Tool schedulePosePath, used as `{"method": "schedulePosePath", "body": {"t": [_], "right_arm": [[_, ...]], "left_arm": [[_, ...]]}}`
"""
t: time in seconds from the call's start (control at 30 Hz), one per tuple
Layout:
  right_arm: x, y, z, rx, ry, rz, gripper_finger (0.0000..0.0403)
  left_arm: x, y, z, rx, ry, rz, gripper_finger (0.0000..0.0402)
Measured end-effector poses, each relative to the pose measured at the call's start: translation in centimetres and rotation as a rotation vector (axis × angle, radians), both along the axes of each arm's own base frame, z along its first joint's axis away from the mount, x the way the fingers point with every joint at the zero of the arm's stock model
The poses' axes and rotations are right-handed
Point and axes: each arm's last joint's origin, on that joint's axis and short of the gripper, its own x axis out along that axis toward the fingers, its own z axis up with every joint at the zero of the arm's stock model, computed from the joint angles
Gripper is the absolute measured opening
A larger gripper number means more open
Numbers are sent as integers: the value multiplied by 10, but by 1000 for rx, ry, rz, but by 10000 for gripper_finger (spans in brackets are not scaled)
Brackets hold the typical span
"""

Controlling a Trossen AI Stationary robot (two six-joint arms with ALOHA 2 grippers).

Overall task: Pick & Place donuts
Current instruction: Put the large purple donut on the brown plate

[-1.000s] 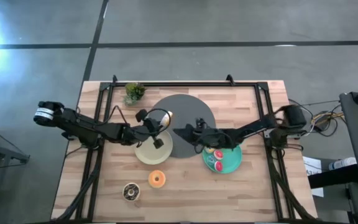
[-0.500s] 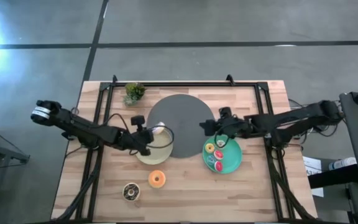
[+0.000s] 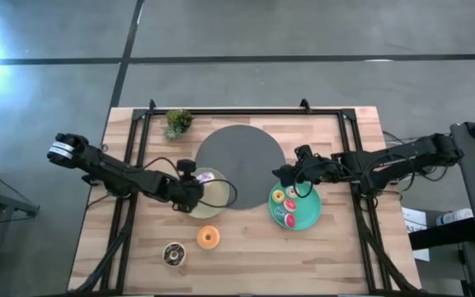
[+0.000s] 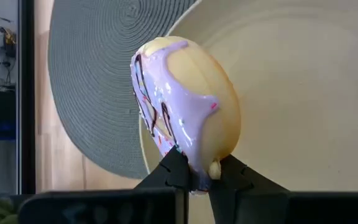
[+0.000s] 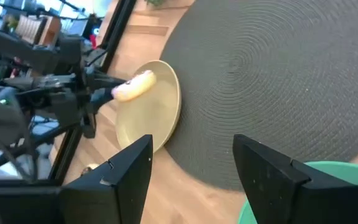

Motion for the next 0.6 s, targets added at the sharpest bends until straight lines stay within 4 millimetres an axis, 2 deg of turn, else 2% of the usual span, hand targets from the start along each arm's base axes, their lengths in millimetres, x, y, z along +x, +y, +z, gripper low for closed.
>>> {"method": "schedulePosePath", "body": {"t": [0.23, 0.33, 0.43, 0.6], "right_arm": [[1, 0, 1, -43, -6, 47, 215], [1, 1, 1, -36, -1, 76, 214], [1, 1, 1, -39, 1, 91, 215], [2, 0, 1, -50, 1, 92, 215]], "left_arm": [[13, 4, -24, -49, 151, 56, 75], [16, 1, -24, -59, 259, 80, 104], [21, -4, -9, -44, 303, 95, 126], [31, -9, 31, -134, 179, 81, 140]]}}
